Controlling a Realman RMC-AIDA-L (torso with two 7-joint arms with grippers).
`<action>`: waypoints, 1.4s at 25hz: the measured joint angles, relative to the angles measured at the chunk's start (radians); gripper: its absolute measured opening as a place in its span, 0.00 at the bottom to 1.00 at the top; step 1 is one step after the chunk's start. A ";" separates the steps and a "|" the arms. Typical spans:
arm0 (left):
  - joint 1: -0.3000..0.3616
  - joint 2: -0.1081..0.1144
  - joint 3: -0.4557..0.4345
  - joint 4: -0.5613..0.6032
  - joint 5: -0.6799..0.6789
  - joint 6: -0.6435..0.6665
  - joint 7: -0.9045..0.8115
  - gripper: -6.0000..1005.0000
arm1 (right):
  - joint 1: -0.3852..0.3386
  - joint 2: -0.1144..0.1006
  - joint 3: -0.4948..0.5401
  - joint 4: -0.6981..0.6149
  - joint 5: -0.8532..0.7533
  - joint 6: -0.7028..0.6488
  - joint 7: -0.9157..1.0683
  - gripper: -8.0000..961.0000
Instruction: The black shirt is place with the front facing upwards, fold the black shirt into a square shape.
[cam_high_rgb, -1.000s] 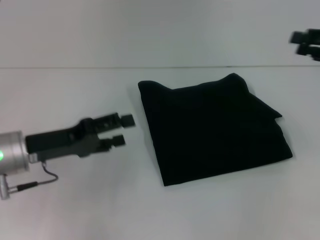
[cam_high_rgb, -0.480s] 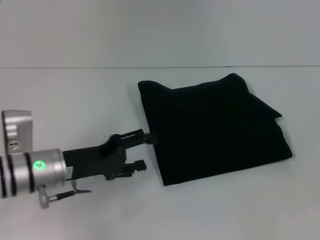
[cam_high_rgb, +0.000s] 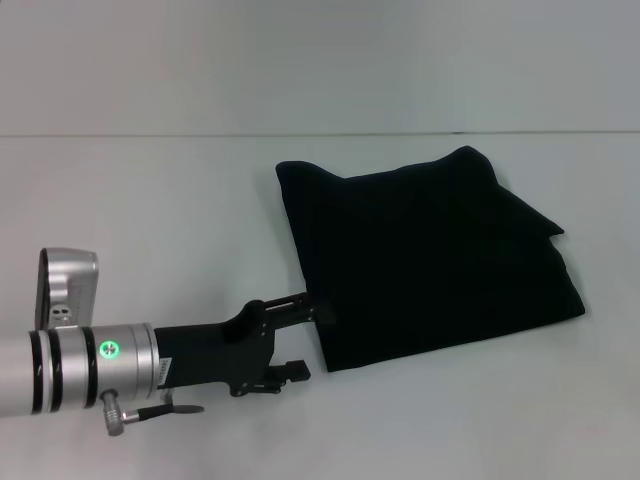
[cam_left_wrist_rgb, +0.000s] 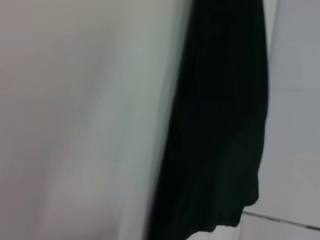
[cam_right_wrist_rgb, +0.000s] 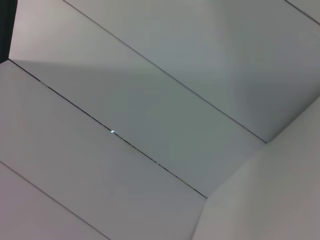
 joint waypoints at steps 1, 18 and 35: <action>0.001 0.000 0.000 -0.003 0.000 -0.005 -0.008 0.92 | 0.001 0.001 0.000 0.000 0.000 0.000 0.000 0.87; -0.040 -0.015 0.028 -0.052 0.015 -0.083 -0.016 0.92 | -0.005 0.004 0.002 0.011 0.003 -0.006 -0.002 0.87; -0.073 -0.017 0.057 -0.073 0.019 -0.118 -0.011 0.92 | 0.000 0.004 0.002 0.011 0.004 -0.009 -0.002 0.87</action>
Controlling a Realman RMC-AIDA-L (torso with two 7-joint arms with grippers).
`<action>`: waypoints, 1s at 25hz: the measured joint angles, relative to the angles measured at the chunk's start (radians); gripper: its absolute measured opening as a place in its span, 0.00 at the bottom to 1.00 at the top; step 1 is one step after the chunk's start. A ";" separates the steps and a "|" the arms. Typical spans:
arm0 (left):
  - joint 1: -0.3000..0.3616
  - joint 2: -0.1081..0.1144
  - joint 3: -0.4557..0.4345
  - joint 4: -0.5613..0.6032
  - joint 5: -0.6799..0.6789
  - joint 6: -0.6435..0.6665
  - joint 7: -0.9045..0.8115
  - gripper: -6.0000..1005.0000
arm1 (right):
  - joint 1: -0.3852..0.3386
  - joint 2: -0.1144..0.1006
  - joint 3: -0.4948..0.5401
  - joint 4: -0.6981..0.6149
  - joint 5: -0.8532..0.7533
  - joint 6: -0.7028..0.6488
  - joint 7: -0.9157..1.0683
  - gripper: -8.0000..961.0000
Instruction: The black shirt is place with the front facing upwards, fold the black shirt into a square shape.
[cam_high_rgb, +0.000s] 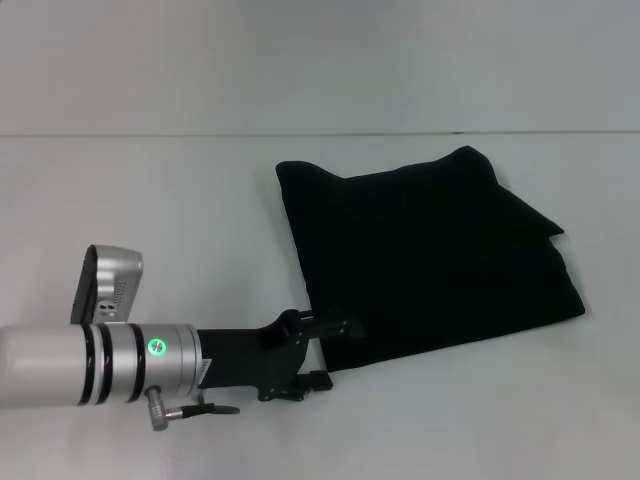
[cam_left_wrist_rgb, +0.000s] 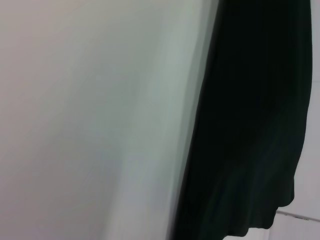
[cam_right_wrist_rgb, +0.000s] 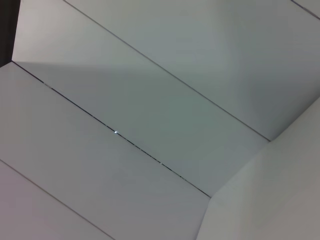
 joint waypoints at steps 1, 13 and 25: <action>-0.003 0.000 0.003 -0.001 0.000 -0.002 0.000 0.92 | 0.000 0.000 0.000 0.000 0.000 0.000 0.000 0.87; -0.035 -0.005 0.008 -0.018 -0.010 -0.028 0.028 0.92 | -0.004 0.000 0.000 0.000 0.001 -0.004 0.002 0.87; -0.003 0.002 0.007 -0.022 -0.095 0.004 0.093 0.92 | -0.007 0.004 0.000 0.000 0.003 -0.014 0.004 0.87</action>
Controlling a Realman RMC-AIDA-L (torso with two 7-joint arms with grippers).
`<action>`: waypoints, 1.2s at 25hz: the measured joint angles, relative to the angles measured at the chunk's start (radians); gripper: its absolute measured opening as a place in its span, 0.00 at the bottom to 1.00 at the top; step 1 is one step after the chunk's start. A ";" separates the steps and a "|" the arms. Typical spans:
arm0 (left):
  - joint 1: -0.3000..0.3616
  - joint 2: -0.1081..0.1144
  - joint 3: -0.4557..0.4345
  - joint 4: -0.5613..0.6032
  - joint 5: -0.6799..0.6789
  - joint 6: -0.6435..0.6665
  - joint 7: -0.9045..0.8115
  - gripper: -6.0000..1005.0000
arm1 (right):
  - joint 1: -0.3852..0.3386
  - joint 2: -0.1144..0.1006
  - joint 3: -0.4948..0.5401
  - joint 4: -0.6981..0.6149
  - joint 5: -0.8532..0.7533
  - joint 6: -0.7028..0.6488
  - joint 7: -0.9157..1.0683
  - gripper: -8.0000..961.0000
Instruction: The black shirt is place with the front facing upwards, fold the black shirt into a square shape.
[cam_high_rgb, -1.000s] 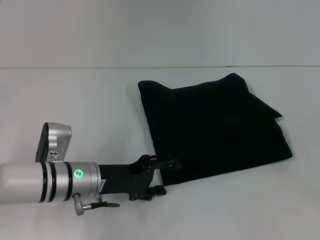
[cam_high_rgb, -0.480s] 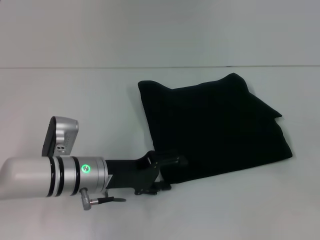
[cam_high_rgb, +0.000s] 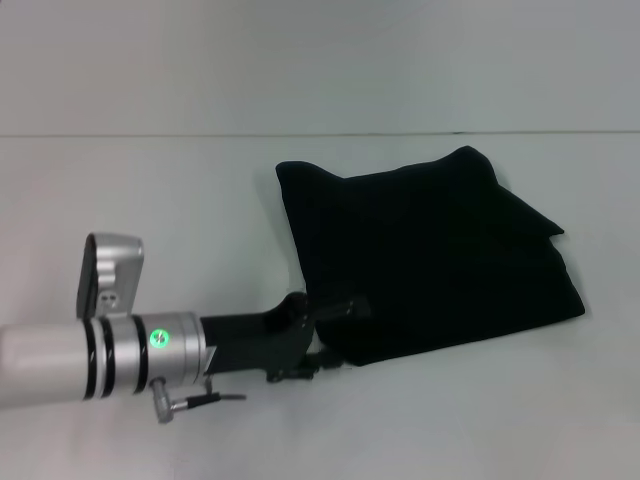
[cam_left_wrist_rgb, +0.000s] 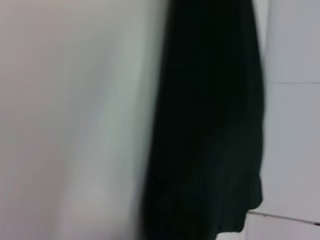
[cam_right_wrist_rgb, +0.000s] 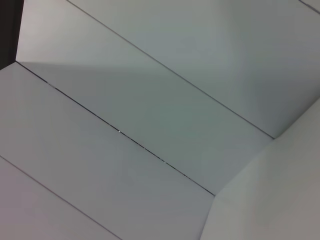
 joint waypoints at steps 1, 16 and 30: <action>0.008 0.001 0.001 -0.001 0.003 0.003 -0.008 0.92 | -0.001 0.000 0.001 0.000 0.000 0.000 0.001 0.87; -0.005 0.001 0.016 -0.004 0.047 -0.044 -0.050 0.91 | -0.003 0.002 0.012 0.000 0.000 -0.002 -0.003 0.87; -0.056 -0.001 0.024 -0.043 0.049 -0.095 -0.058 0.76 | -0.007 0.002 0.028 0.000 0.000 -0.025 -0.002 0.87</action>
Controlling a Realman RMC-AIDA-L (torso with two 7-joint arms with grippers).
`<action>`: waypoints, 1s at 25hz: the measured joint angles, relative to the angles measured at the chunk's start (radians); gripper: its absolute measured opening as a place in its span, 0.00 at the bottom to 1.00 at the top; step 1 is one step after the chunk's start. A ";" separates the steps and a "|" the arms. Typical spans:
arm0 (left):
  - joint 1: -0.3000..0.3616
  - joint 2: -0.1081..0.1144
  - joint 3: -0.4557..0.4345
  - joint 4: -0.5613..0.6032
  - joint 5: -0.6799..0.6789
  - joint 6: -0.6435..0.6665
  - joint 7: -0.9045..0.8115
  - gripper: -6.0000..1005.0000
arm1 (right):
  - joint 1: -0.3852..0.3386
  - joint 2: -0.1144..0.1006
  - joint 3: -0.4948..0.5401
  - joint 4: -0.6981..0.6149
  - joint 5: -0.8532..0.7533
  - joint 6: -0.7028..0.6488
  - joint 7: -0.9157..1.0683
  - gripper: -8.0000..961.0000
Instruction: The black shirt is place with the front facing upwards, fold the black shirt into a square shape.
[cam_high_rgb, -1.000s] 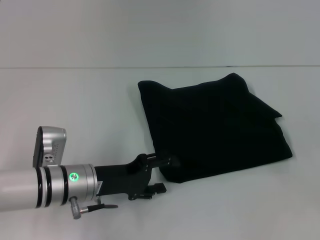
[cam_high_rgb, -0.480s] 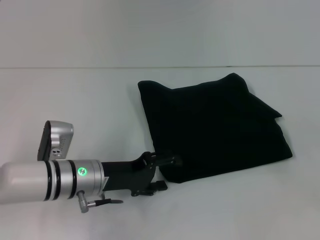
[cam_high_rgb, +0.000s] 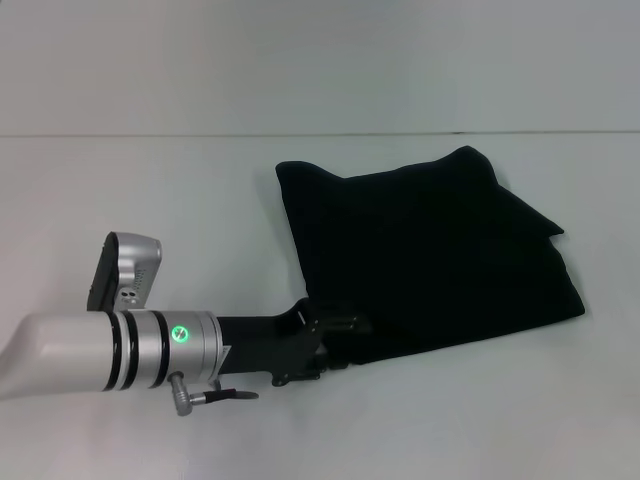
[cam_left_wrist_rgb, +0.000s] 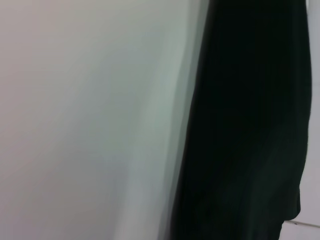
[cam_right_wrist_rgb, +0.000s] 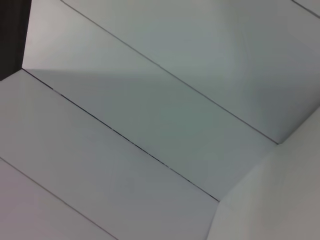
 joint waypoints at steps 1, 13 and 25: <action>0.001 0.000 -0.002 0.000 -0.001 0.002 0.000 0.74 | -0.001 0.000 0.003 0.000 0.000 -0.001 0.000 0.87; 0.016 -0.001 -0.005 0.013 -0.020 0.015 0.005 0.29 | -0.004 0.003 0.012 0.000 0.000 -0.002 0.001 0.87; 0.065 0.001 -0.008 0.040 -0.027 0.051 0.030 0.01 | -0.002 0.003 0.017 0.000 0.000 -0.002 0.003 0.87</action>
